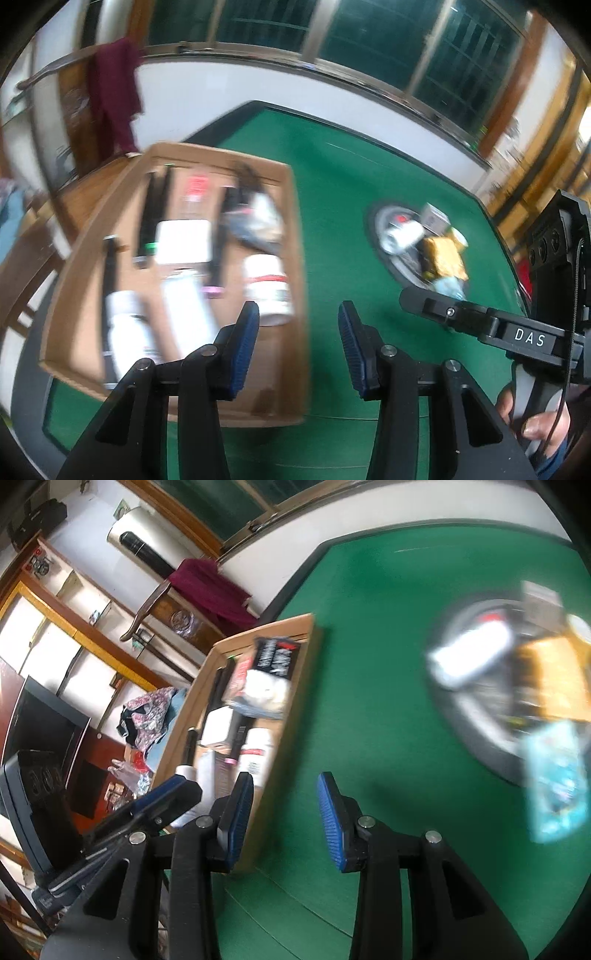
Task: Organize objects
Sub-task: 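Grasp the blue cartoon tissue pack with the right gripper while the left grasps a white plastic bottle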
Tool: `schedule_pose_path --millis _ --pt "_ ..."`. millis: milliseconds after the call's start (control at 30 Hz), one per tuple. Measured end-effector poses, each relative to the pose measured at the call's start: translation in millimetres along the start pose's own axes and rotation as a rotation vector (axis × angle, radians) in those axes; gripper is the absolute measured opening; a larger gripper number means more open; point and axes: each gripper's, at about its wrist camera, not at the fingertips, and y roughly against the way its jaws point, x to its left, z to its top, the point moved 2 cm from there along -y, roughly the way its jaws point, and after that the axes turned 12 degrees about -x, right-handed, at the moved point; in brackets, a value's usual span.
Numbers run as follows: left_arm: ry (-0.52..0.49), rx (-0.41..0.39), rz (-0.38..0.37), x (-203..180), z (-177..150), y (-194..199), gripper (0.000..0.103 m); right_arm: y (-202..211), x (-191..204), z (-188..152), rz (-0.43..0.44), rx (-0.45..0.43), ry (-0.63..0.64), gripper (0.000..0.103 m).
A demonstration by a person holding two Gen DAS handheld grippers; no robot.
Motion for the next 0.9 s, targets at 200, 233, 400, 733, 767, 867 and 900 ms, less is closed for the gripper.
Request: schedule_pose_path --millis 200,233,400,733,767,867,900 --pt "-0.158 0.031 -0.096 -67.6 25.6 -33.9 0.053 52.3 -55.5 10.0 -0.151 -0.103 0.024 0.056" --pt "-0.174 0.034 -0.100 -74.9 30.7 -41.1 0.057 62.8 -67.0 13.7 -0.198 -0.128 0.037 0.062" --pt "-0.221 0.125 -0.122 -102.3 53.9 -96.2 0.061 76.9 -100.2 20.2 -0.346 -0.136 0.135 0.076" --pt "-0.420 0.162 -0.078 -136.5 60.0 -145.0 0.061 35.2 -107.6 4.1 -0.392 -0.007 0.278 0.077" --pt "-0.437 0.166 -0.085 -140.7 58.9 -150.3 0.061 32.5 -107.7 2.9 -0.412 -0.005 0.296 0.077" --pt "-0.529 0.171 -0.066 -154.0 55.2 -164.0 0.061 20.7 -111.9 3.0 -0.470 -0.003 0.331 0.077" --pt "-0.554 0.182 -0.065 -157.5 52.8 -169.5 0.061 19.8 -114.3 2.3 -0.475 -0.006 0.334 0.077"
